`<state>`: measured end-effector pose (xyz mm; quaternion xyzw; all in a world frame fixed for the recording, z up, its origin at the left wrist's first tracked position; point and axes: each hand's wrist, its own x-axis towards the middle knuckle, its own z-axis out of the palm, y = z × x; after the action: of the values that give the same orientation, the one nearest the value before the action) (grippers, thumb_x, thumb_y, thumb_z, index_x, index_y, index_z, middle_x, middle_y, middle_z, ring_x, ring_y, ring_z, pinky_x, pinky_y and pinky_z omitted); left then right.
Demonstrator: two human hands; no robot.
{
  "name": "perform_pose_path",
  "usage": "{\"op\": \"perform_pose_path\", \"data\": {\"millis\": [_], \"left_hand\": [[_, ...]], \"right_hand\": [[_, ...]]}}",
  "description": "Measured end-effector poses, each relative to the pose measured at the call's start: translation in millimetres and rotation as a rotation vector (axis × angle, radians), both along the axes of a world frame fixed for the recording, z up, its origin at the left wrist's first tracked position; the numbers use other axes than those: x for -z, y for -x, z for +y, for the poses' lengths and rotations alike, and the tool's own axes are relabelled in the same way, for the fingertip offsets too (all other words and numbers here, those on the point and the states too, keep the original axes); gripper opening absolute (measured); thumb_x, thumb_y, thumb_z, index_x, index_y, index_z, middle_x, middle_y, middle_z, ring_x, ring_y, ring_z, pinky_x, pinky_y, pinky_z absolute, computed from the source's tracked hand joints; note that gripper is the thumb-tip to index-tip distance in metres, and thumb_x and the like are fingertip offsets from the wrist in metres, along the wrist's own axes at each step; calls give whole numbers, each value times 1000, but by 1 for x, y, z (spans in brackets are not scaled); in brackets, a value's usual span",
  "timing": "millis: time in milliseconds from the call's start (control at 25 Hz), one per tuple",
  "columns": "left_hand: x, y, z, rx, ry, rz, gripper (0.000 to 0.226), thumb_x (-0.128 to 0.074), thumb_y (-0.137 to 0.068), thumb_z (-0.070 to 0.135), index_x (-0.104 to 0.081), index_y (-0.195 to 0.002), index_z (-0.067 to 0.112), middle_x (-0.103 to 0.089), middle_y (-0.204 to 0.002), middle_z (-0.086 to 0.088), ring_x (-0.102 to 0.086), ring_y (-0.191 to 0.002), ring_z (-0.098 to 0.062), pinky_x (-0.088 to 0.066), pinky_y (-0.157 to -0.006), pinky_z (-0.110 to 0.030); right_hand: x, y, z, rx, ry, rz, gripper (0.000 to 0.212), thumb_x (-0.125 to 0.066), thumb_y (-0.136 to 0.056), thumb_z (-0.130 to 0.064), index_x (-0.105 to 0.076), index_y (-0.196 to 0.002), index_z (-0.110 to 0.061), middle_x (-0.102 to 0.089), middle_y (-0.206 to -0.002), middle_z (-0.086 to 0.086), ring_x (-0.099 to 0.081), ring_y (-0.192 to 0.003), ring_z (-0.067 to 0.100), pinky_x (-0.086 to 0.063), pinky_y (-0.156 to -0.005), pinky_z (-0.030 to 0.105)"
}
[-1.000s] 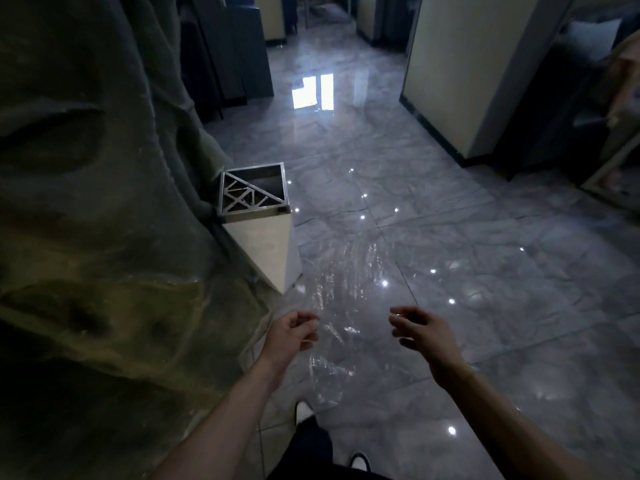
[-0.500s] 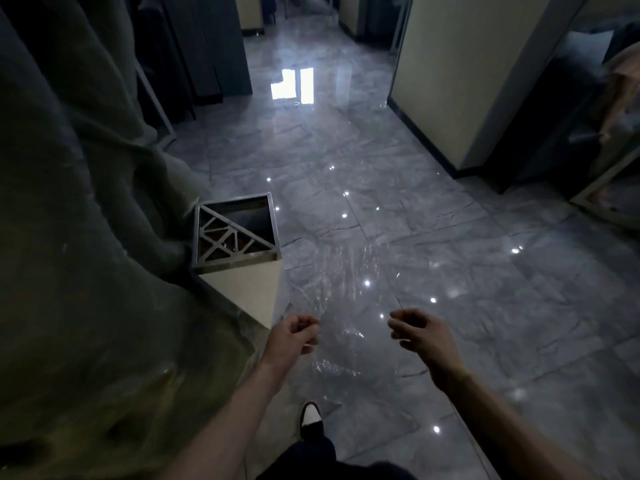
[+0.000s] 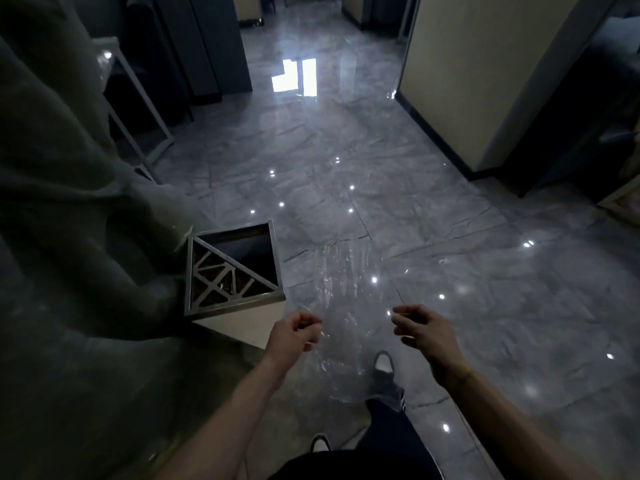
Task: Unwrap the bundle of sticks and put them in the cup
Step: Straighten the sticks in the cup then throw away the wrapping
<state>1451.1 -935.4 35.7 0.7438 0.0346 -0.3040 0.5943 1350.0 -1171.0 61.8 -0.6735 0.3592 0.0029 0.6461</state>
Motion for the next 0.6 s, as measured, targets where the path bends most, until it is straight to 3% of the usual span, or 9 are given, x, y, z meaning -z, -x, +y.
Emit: {"op": "perform_pose_path", "data": {"millis": [440, 600], "left_hand": [[-6, -131, -133, -173, 32, 32, 11, -67, -87, 4, -67, -88, 15, -68, -81, -4, -62, -66, -13, -50, -63, -27], [-9, -169, -163, -224, 37, 46, 9, -66, -89, 10, -67, -96, 14, -69, -89, -6, -65, -73, -14, -53, -68, -28]], "right_hand": [[1, -161, -137, -121, -20, -5, 19, -70, -85, -21, -69, -104, -26, -72, -100, -3, -67, -92, 15, -53, -73, 28], [-4, -216, -173, -212, -16, 52, 21, -71, -85, -13, -69, -105, -19, -74, -99, 4, -67, -83, 16, -49, -69, 28]]}}
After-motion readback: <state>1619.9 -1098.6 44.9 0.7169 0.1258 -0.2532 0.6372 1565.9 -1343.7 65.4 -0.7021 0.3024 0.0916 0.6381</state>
